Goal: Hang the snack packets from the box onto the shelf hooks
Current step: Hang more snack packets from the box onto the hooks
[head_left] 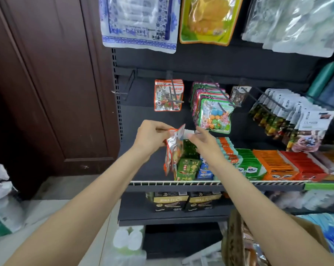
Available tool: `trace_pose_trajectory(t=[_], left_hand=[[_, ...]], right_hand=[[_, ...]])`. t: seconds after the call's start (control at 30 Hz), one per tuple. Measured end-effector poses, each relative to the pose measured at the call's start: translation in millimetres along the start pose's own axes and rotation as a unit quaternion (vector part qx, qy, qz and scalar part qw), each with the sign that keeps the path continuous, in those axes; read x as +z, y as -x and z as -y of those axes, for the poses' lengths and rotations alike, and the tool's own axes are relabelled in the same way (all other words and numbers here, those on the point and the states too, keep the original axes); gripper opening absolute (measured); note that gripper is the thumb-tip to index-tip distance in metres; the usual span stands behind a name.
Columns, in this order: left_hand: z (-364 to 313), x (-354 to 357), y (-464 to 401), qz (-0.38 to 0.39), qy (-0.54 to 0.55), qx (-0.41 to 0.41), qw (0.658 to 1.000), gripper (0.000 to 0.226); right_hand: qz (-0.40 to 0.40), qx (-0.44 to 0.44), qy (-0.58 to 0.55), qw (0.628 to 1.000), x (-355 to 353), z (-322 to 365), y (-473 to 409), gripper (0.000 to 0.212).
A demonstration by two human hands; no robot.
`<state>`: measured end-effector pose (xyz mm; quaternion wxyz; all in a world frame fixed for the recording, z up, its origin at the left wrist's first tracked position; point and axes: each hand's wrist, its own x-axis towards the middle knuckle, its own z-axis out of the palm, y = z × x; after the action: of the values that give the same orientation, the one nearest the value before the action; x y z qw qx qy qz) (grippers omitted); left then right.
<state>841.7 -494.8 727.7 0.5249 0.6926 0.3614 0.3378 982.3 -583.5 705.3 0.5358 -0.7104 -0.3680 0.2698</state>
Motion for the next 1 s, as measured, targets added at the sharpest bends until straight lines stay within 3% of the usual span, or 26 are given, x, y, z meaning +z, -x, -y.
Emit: trace_pose_trajectory(t=[0.13, 0.27, 0.4, 0.6, 0.77, 1.0], left_hand=[[-5, -12, -7, 0.021, -0.013, 0.015, 1.000, 0.011], [-9, -20, -11, 0.045, -0.054, 0.040, 0.997, 0.010], [-14, -33, -17, 0.027, -0.092, 0.055, 0.994, 0.007], [-19, -48, -22, -0.069, -0.185, 0.098, 0.975, 0.006], [-22, -61, -20, -0.162, -0.284, 0.127, 0.936, 0.012], [-27, -72, -15, -0.187, -0.344, 0.138, 0.910, 0.018]], right_hand=[[-0.011, -0.004, -0.050, 0.999, 2, 10, -9, 0.022], [-0.037, 0.004, -0.039, 0.999, 8, 14, -22, 0.043], [-0.052, -0.026, -0.080, 0.995, 11, 18, -27, 0.003], [-0.069, -0.069, -0.048, 0.994, 18, 30, -35, 0.018], [-0.172, -0.104, 0.015, 0.979, 26, 41, -44, 0.009], [-0.229, -0.112, 0.112, 0.961, 31, 45, -61, 0.008]])
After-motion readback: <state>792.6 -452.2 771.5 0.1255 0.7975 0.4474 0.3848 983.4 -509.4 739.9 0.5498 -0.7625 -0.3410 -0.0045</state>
